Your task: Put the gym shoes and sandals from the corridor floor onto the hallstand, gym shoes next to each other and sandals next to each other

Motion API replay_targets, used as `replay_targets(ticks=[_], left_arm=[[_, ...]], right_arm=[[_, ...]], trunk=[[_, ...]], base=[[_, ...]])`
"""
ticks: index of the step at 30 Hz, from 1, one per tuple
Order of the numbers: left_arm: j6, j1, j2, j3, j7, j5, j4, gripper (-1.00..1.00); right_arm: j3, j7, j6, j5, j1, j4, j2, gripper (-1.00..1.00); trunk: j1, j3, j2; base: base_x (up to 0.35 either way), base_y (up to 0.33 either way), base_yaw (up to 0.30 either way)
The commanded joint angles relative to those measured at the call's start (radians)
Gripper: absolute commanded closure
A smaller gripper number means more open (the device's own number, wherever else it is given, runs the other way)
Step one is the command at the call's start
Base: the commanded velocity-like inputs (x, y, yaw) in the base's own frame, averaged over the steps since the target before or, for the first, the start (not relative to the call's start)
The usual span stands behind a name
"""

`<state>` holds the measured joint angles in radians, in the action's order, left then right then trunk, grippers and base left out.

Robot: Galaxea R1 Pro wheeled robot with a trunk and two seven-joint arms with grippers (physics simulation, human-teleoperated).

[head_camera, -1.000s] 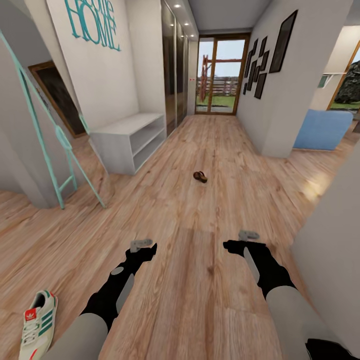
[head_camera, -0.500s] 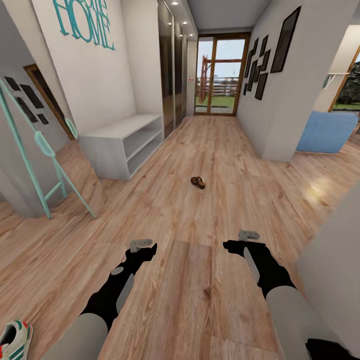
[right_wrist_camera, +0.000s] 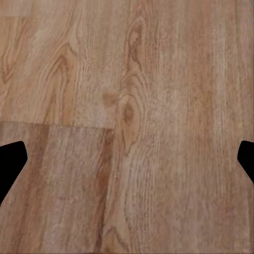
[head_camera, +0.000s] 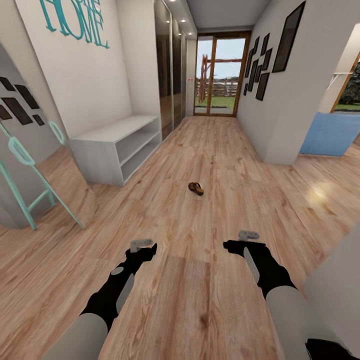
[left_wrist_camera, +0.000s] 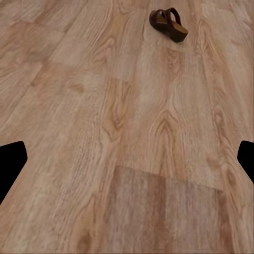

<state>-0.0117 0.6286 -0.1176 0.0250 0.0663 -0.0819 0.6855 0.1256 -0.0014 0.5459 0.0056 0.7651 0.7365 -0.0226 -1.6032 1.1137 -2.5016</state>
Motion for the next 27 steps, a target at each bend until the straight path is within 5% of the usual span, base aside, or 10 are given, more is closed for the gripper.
replay_targets(ticks=[1,27], left_arm=[[-0.001,0.000,0.000,0.003,0.006,-0.009,0.000,-1.00],[-0.001,0.000,0.000,0.003,0.006,-0.009,0.000,-1.00]], right_arm=[[0.003,0.000,0.005,0.000,0.000,0.001,-0.001,-1.00],[0.002,0.000,0.005,0.000,0.000,0.001,-0.001,-1.00]], trunk=[[0.000,0.001,0.000],[0.000,-0.009,0.000]], base=[[0.346,-0.099,0.000],[0.345,-0.098,0.000]])
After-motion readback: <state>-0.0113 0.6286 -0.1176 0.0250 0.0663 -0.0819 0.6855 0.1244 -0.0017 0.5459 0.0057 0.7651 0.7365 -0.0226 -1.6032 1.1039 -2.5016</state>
